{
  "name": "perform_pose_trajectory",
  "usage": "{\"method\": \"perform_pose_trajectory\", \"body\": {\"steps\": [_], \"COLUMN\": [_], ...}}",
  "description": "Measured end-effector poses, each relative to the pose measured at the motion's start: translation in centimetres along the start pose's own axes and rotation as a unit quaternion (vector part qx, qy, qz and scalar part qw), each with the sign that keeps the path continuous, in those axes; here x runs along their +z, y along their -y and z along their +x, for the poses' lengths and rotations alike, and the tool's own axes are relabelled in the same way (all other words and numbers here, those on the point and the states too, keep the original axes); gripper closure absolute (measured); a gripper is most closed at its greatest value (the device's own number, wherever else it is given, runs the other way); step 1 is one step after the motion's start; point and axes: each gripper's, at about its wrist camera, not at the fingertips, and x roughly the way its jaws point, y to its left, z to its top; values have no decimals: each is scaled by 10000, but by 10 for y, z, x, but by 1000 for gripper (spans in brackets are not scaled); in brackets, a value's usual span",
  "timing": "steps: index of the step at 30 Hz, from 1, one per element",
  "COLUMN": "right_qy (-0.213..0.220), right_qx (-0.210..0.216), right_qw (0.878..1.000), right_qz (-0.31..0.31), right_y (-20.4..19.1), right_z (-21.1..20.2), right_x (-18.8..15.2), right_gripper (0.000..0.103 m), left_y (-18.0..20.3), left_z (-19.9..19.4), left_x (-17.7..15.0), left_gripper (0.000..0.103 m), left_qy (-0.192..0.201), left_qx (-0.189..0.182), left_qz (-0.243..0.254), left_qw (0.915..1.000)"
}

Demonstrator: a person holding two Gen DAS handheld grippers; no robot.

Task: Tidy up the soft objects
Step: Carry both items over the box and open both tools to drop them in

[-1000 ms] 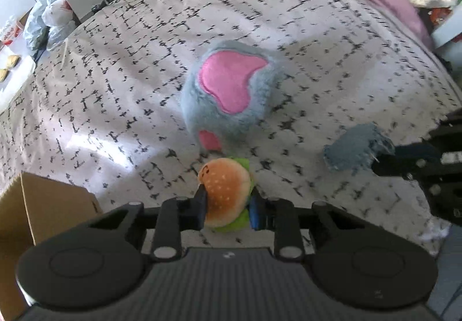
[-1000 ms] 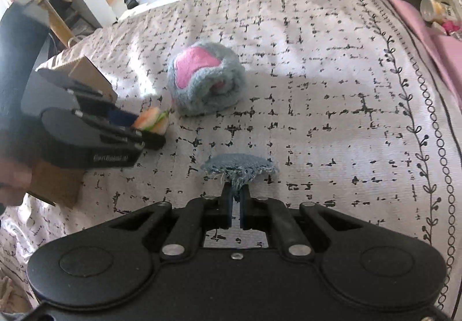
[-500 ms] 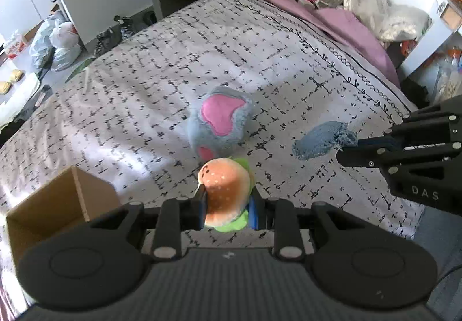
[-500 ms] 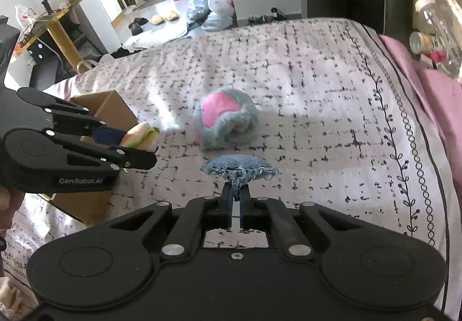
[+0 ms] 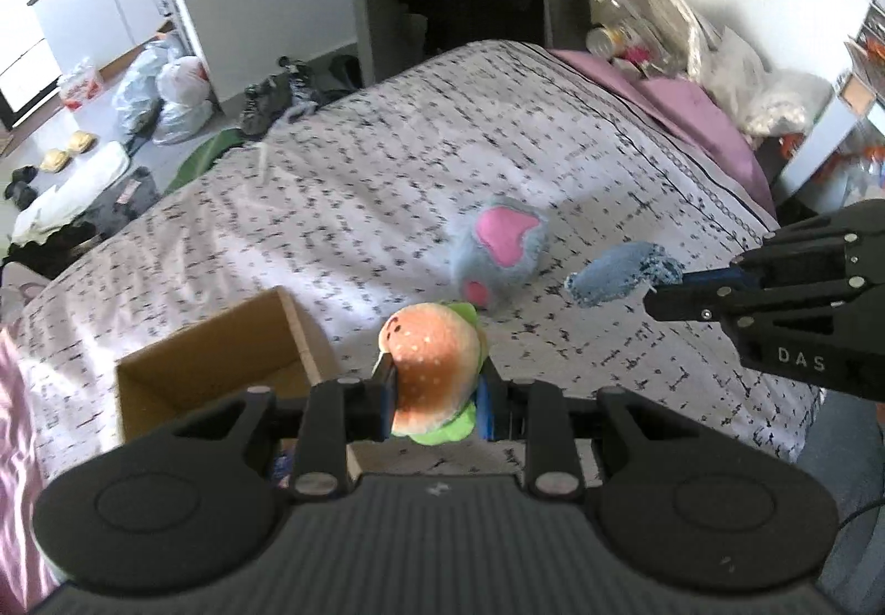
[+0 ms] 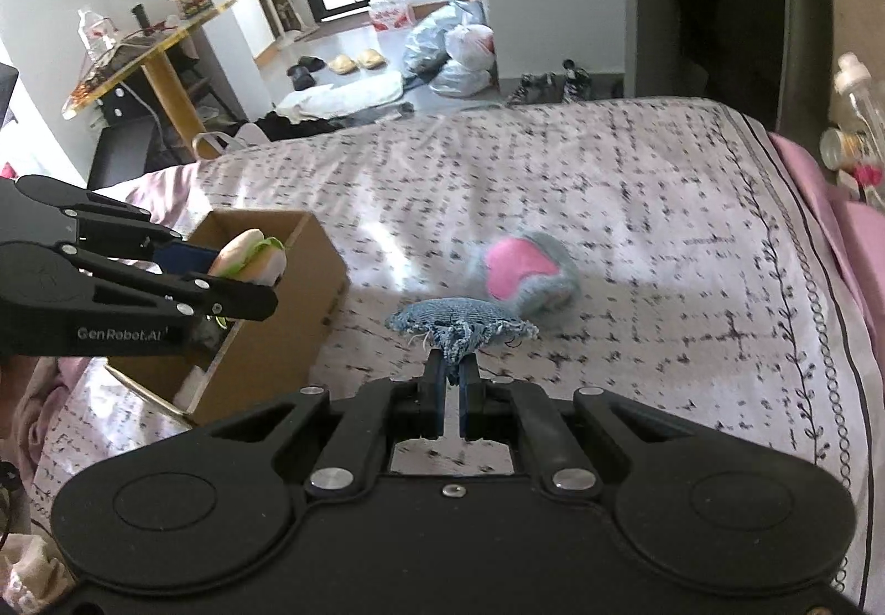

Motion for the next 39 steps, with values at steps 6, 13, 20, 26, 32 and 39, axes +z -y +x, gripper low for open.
{"method": "perform_pose_trajectory", "body": {"steps": [6,13,20,26,32,39], "right_qy": [130,192,205,236,200,-17], "right_qx": [79,185,290,364,494,567], "right_qw": [9998,9990,9976,9958,9938,9916], "right_qz": [-160,-359,-590,-809,-971,-1162], "right_y": [-23,-52,-82,-105,-127,-145], "right_z": [-3,3,11,18,30,56], "right_x": [12,23,35,46,52,54], "right_gripper": [98,98,98,98,98,98], "left_y": [-29,-57,-82,-95,-109,-127], "left_z": [-18,-21,-15,-14,-6,7], "left_x": [-10,-29,-49,-58,-66,-79], "left_gripper": [76,76,76,76,76,76], "left_qy": [113,77,16,25,-33,-176], "left_qx": [201,367,418,373,439,364], "left_qz": [-190,-376,-628,-793,-887,-1151], "left_qw": [9996,9986,9971,9961,9951,9925]}}
